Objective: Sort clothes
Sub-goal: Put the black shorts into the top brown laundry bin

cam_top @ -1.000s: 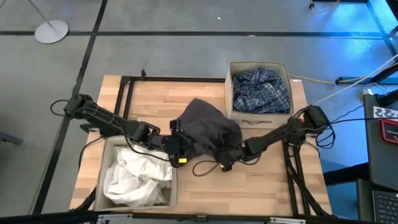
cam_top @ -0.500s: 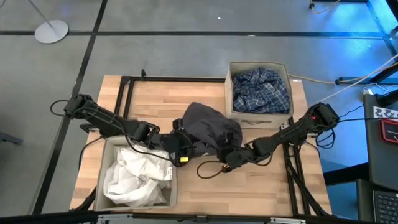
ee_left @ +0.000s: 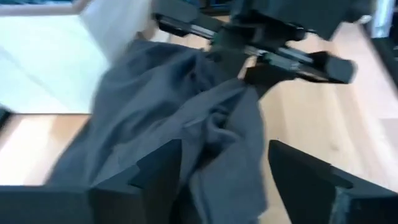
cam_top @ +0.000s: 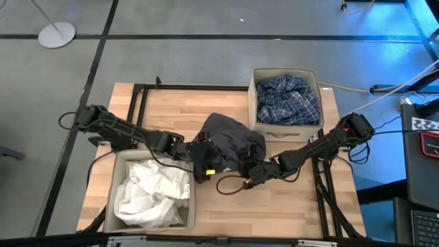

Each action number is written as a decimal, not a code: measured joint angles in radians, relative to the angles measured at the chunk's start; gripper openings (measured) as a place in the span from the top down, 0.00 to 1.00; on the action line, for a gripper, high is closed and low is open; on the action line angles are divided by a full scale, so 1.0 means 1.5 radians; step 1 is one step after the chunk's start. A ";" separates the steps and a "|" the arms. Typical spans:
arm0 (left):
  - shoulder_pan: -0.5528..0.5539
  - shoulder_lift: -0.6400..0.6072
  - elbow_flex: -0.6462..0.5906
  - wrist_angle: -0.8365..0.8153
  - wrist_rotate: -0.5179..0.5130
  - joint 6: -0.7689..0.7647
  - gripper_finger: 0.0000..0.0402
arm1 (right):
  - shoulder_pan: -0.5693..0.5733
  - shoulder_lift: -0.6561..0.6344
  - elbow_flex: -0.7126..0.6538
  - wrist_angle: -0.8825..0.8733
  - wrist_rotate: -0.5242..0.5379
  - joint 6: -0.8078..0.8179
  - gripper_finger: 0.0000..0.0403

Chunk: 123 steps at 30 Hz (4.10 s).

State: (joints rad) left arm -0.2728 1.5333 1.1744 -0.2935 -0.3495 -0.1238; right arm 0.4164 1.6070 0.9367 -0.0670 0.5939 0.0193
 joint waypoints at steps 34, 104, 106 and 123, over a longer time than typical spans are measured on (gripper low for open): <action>0.000 0.074 0.000 0.081 0.001 0.126 0.34 | -0.043 -0.001 0.000 0.078 0.000 -0.015 0.92; -0.021 0.066 0.020 0.050 -0.079 0.158 0.34 | -0.038 0.001 0.039 0.159 -0.092 -0.218 0.92; -0.018 0.065 0.020 0.059 -0.052 0.156 0.34 | -0.032 0.002 0.054 0.156 -0.065 -0.255 0.92; -0.014 0.069 0.019 0.052 -0.054 0.151 0.34 | -0.028 -0.007 0.103 0.205 -0.114 -0.292 0.92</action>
State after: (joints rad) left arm -0.2945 1.6367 1.2032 -0.2158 -0.4298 0.1027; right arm 0.3737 1.5959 1.0908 0.2400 0.4232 -0.4188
